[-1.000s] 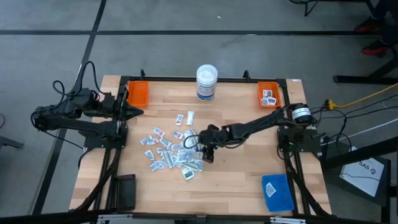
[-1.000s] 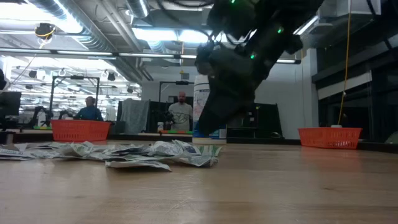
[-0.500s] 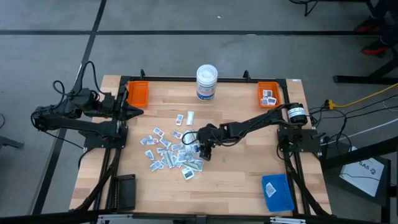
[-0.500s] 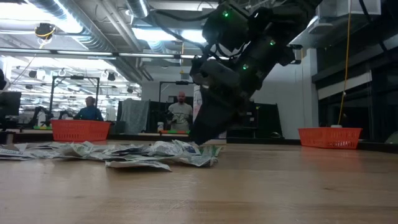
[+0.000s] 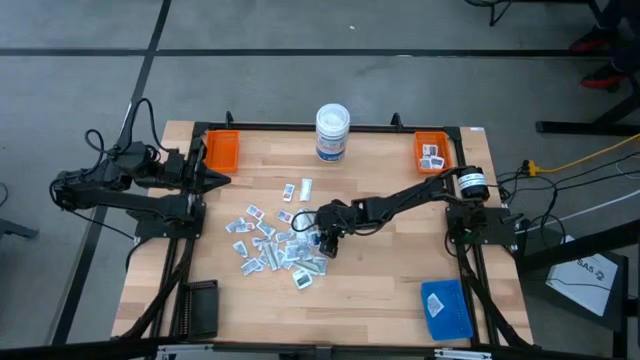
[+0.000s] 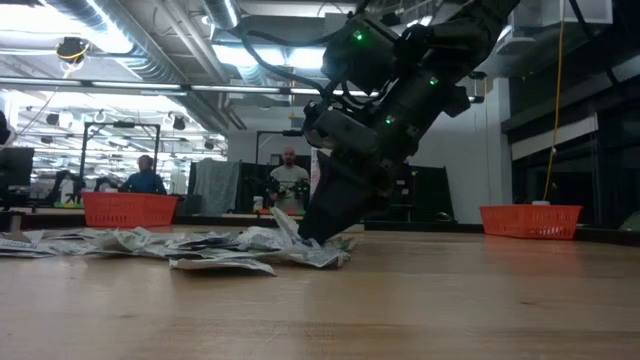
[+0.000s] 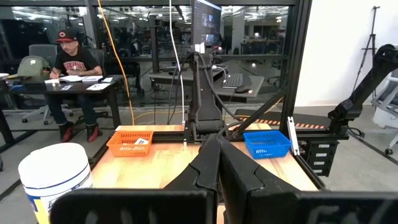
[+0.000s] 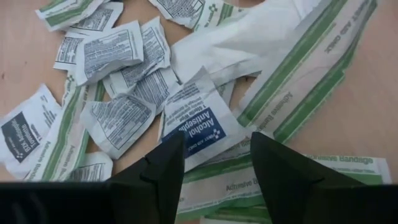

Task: Pick & Place First Aid Supplies
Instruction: Put the blue alcohol pad into the blue bin

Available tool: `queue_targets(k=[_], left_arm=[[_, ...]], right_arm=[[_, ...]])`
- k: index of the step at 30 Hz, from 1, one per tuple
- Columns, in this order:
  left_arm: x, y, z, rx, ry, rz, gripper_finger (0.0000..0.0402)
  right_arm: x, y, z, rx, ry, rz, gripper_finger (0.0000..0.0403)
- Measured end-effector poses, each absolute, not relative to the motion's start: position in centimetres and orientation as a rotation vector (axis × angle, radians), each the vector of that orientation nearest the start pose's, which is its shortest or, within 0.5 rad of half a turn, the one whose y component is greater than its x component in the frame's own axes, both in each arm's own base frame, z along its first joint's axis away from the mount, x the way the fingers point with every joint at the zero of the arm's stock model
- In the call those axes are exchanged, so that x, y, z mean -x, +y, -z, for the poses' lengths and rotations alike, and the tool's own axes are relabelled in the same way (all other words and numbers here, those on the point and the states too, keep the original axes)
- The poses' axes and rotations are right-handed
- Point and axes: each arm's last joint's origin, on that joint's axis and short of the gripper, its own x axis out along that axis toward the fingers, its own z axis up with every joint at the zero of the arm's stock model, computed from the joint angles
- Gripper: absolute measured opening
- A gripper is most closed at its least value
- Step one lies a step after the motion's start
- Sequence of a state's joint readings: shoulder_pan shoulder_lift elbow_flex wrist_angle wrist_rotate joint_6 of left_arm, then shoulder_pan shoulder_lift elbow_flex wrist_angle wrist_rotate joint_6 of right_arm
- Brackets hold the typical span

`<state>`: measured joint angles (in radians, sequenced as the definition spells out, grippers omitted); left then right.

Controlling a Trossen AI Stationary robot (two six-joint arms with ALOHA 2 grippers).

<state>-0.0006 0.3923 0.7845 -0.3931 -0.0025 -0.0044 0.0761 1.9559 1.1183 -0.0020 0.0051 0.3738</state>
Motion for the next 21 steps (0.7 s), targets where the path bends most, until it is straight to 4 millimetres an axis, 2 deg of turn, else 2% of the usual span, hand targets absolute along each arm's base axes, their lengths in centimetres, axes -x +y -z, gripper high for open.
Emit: queue_targets(k=[12, 21], left_arm=[[-7.62, 0.0, -35.34, 0.004, 0.001, -0.002, 0.0004], [-7.62, 0.01, -35.34, 0.004, 0.001, -0.002, 0.0004]], right_arm=[[-39.13, 3.28, -13.46, -0.3, 0.837, 0.077, 0.0072], [-39.1, 3.6, -13.46, -0.292, 0.839, 0.066, 0.0011]])
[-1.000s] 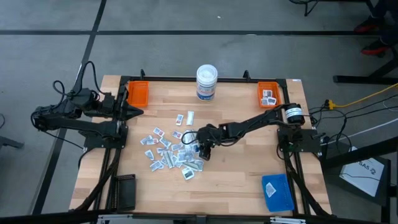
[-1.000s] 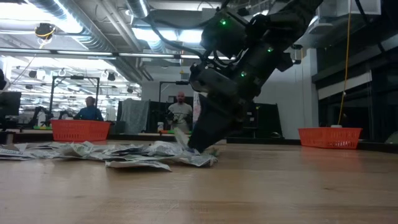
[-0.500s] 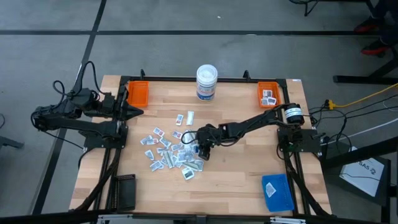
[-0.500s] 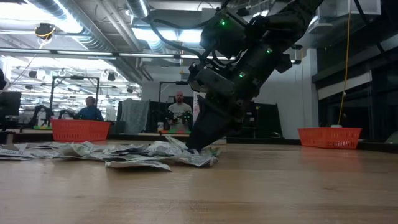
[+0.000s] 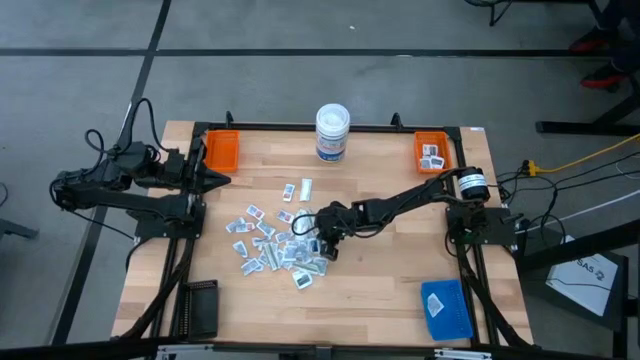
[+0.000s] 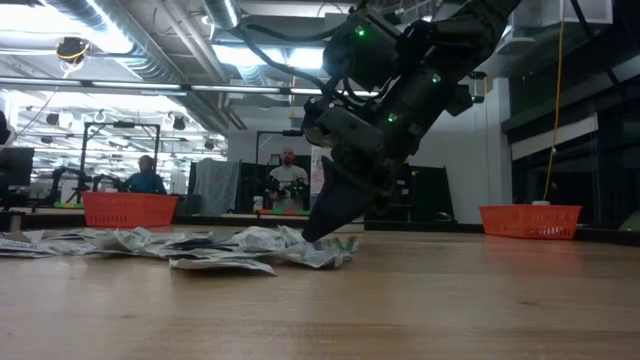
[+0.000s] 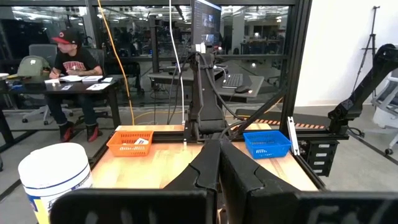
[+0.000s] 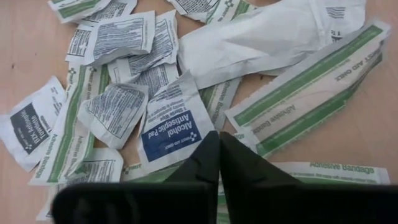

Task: Pick & Place First Aid Supplies
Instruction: Put the blue alcohol pad into the blue bin

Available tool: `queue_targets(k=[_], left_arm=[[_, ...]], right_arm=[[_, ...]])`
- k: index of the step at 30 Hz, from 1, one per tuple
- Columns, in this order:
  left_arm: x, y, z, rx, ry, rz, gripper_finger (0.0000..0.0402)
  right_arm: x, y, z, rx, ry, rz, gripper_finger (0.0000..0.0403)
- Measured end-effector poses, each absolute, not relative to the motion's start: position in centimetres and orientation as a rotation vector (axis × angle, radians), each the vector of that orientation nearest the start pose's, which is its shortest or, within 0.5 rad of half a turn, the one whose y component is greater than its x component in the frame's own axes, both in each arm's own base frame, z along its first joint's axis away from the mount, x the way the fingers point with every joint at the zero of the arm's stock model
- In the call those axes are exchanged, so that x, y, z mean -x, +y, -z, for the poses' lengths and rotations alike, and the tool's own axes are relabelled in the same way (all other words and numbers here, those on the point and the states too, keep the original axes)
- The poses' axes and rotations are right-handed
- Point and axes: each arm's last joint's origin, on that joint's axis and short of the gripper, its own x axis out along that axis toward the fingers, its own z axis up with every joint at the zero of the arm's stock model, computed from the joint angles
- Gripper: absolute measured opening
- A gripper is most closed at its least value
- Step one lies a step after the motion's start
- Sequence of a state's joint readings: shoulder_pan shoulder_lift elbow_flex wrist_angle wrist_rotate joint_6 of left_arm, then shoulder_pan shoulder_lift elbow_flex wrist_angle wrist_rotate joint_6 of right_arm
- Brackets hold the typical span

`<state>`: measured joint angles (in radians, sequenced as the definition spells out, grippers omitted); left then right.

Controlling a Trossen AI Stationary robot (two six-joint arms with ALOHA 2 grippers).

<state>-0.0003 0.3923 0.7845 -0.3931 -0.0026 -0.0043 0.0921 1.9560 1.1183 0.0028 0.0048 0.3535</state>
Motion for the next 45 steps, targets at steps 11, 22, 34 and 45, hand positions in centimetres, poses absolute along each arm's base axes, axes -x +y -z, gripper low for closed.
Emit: queue_targets(k=[11, 22, 34, 45], left_arm=[[-7.6, 0.0, -35.3, 0.004, 0.001, -0.002, 0.0004], [-7.6, 0.0, -35.3, 0.004, 0.001, -0.002, 0.0004], [-7.6, 0.0, -35.3, 0.004, 0.001, -0.002, 0.0004], [-7.6, 0.0, -35.3, 0.004, 0.001, -0.002, 0.0004]], right_arm=[[-39.7, 3.8, -14.1, -0.189, 0.787, 0.001, 0.0076], [-40.0, 5.1, -15.1, 0.042, 0.817, -0.116, 0.0174], [-40.3, 5.8, -13.4, 0.12, 0.836, -0.096, 0.0177], [-40.2, 5.8, -12.9, 0.097, 0.863, -0.087, 0.0137]])
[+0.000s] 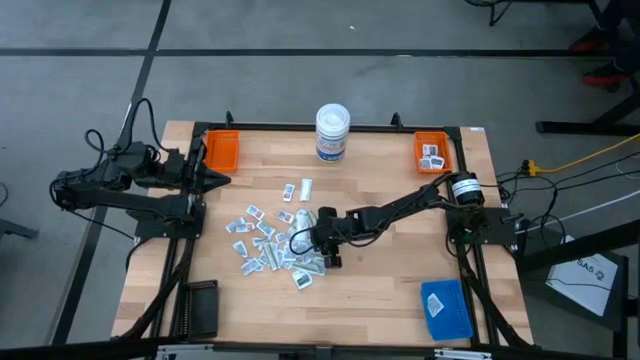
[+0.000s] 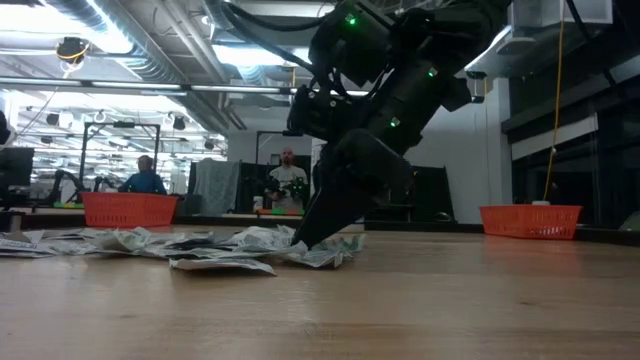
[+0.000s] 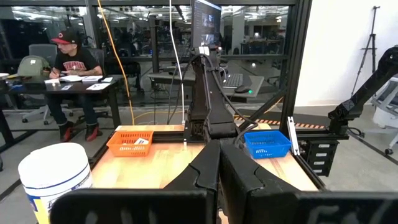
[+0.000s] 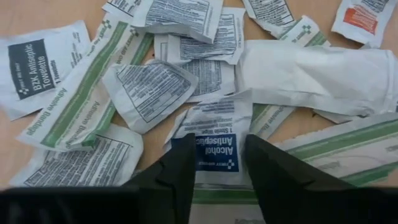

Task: Pick & Place First Aid Supplies
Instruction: Put the blue alcohol pad into the blue bin

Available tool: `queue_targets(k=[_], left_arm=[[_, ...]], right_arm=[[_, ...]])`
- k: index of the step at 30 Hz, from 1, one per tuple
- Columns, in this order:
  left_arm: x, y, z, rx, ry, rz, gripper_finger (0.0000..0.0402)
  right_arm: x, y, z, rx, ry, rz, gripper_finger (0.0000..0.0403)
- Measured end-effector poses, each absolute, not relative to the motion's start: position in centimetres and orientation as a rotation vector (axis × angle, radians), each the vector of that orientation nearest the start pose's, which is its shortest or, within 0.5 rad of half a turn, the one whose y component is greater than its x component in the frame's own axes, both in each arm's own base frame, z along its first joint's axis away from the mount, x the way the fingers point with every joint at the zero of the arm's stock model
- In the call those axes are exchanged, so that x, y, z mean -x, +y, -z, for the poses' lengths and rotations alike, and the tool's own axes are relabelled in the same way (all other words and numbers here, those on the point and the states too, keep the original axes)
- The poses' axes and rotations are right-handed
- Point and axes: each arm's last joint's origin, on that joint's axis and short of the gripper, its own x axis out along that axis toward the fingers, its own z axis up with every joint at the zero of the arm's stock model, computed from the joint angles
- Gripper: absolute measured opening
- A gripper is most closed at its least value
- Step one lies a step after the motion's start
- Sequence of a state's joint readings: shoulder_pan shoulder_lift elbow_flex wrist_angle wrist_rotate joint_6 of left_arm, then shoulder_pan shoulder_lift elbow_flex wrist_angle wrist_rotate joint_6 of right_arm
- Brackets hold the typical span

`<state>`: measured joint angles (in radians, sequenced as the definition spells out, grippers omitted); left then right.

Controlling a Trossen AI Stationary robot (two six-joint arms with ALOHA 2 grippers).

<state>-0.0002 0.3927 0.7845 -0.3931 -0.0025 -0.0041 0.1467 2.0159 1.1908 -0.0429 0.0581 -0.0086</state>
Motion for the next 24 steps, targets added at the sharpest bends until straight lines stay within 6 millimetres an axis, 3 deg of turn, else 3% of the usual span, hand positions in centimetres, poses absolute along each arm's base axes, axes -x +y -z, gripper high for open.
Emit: queue_targets(k=[10, 24], left_arm=[[-7.6, 0.0, -35.3, 0.004, 0.001, -0.002, 0.0004], [-7.6, 0.0, -35.3, 0.004, 0.0, -0.002, 0.0004]], right_arm=[[-40.2, 5.8, -12.8, 0.097, 0.868, -0.088, 0.0059], [-40.3, 5.8, -15.5, 0.103, 0.837, -0.085, 0.0058]])
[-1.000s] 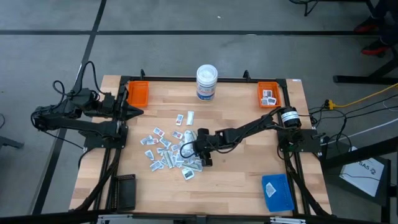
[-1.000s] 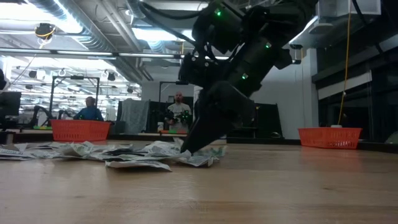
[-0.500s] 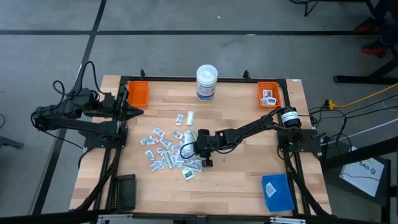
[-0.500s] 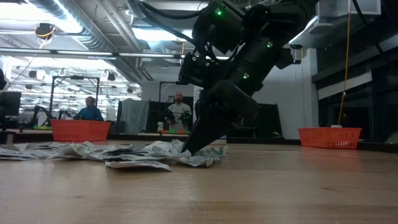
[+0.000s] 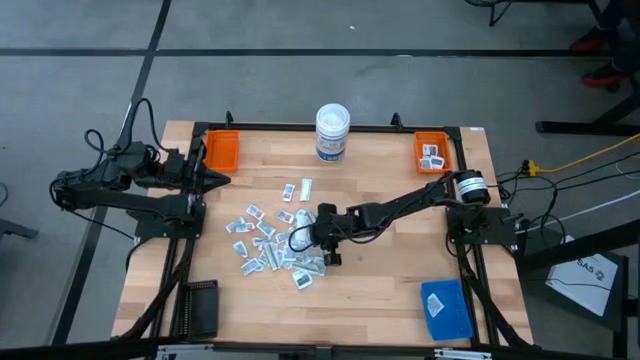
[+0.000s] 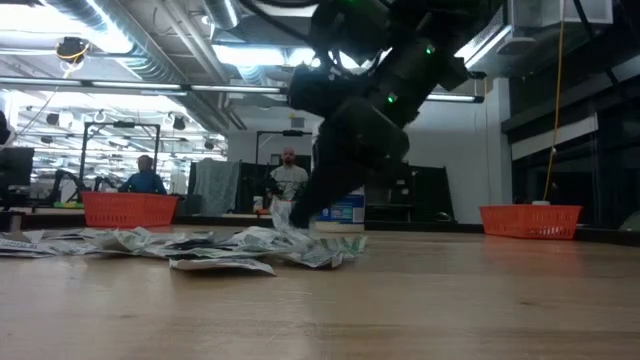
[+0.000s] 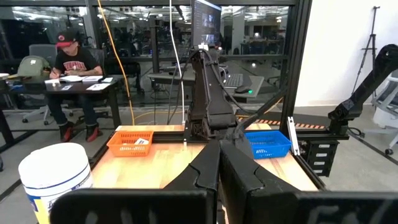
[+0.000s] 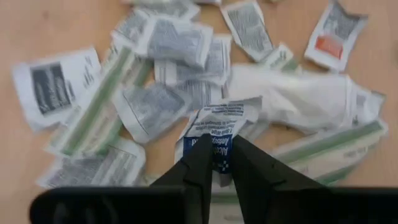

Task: Pick & Place First Aid Supplies
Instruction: Put the blue alcohol pad into the blue bin

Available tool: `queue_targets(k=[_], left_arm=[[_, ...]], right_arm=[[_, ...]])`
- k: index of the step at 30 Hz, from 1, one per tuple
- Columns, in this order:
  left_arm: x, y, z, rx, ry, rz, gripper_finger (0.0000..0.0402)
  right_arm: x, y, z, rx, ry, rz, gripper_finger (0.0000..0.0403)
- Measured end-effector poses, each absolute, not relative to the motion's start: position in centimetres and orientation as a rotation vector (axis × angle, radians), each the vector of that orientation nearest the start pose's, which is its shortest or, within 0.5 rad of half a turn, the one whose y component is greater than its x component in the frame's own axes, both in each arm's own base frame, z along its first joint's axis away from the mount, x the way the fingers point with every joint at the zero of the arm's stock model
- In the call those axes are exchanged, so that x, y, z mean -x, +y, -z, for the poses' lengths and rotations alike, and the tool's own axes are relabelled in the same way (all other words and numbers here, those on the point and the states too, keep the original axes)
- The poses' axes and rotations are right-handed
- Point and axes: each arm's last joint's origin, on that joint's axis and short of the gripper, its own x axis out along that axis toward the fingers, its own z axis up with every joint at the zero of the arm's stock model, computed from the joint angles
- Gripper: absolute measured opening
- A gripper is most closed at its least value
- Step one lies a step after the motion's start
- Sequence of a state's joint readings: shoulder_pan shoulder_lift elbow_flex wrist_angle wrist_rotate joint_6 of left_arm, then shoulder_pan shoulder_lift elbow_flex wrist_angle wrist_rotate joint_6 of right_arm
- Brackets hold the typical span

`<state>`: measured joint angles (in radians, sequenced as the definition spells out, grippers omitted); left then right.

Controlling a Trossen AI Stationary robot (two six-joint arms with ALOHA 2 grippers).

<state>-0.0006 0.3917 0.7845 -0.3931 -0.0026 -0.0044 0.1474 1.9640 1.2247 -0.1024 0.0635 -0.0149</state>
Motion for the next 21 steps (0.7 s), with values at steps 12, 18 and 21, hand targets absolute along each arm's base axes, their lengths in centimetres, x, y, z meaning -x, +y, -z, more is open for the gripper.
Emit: queue_targets(k=[12, 18, 21], left_arm=[[-7.6, 0.0, -35.3, 0.004, 0.0, -0.002, 0.0004], [-7.6, 0.0, -35.3, 0.004, 0.001, -0.003, 0.0004], [-7.6, 0.0, -35.3, 0.004, 0.0, -0.003, 0.0004]], right_arm=[[-39.8, 7.1, -18.0, 0.075, 0.765, -0.121, 0.0058], [-38.9, 8.0, -20.6, 0.019, 0.717, -0.195, 0.005], [-38.2, 8.6, -22.1, 0.004, 0.69, -0.242, 0.0045]])
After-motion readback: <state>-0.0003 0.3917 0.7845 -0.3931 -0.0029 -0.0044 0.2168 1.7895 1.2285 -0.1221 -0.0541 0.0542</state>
